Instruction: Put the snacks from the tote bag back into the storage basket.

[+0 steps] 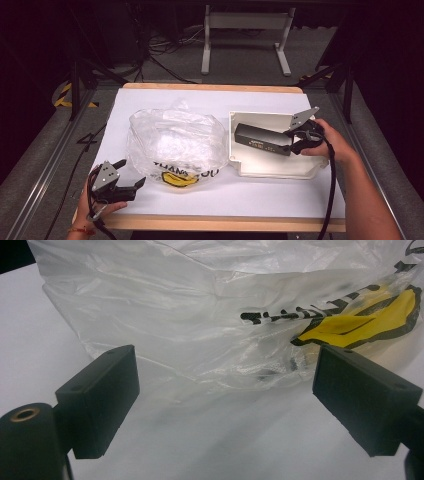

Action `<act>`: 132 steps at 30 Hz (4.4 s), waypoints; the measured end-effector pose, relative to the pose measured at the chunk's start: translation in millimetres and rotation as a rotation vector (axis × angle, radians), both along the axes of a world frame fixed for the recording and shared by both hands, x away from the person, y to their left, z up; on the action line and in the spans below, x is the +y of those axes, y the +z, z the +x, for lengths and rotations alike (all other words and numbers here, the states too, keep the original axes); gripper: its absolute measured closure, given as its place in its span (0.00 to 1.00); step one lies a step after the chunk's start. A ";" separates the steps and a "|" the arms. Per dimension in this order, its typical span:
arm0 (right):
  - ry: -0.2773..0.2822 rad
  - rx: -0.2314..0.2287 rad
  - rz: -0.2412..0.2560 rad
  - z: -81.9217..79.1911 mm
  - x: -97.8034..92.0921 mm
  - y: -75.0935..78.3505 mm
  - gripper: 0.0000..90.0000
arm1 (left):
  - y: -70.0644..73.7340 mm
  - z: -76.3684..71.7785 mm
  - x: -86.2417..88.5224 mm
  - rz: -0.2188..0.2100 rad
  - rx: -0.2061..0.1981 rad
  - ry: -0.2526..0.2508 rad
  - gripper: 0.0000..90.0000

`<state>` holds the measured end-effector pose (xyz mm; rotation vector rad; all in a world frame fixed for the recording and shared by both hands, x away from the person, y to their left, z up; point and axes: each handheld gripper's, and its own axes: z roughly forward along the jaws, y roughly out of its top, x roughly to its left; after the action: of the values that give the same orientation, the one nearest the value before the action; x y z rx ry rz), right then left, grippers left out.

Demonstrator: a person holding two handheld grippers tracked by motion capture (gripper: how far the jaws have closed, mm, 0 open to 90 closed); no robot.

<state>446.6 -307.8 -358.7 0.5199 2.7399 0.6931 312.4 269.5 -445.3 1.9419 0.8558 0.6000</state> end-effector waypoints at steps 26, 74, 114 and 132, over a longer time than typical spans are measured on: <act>-0.023 0.028 -0.006 -2.0 -4.6 -5.8 0.45 | -0.1 0.2 -0.6 0.007 0.001 -0.003 0.14; -0.149 -0.174 0.170 -33.6 -24.2 17.0 0.61 | 1.3 -0.7 0.1 0.010 -0.002 -0.007 0.14; -0.265 -0.305 0.285 -101.6 -31.2 29.7 0.53 | 2.2 -2.8 -1.3 0.011 -0.007 -0.010 0.14; -0.329 -0.349 0.303 -137.4 -42.1 13.8 0.36 | 2.1 -3.7 -1.7 0.013 -0.006 -0.012 0.14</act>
<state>309.1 -349.9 -345.0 0.8060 2.1720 1.0065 308.7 267.9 -443.2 1.9551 0.8383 0.6051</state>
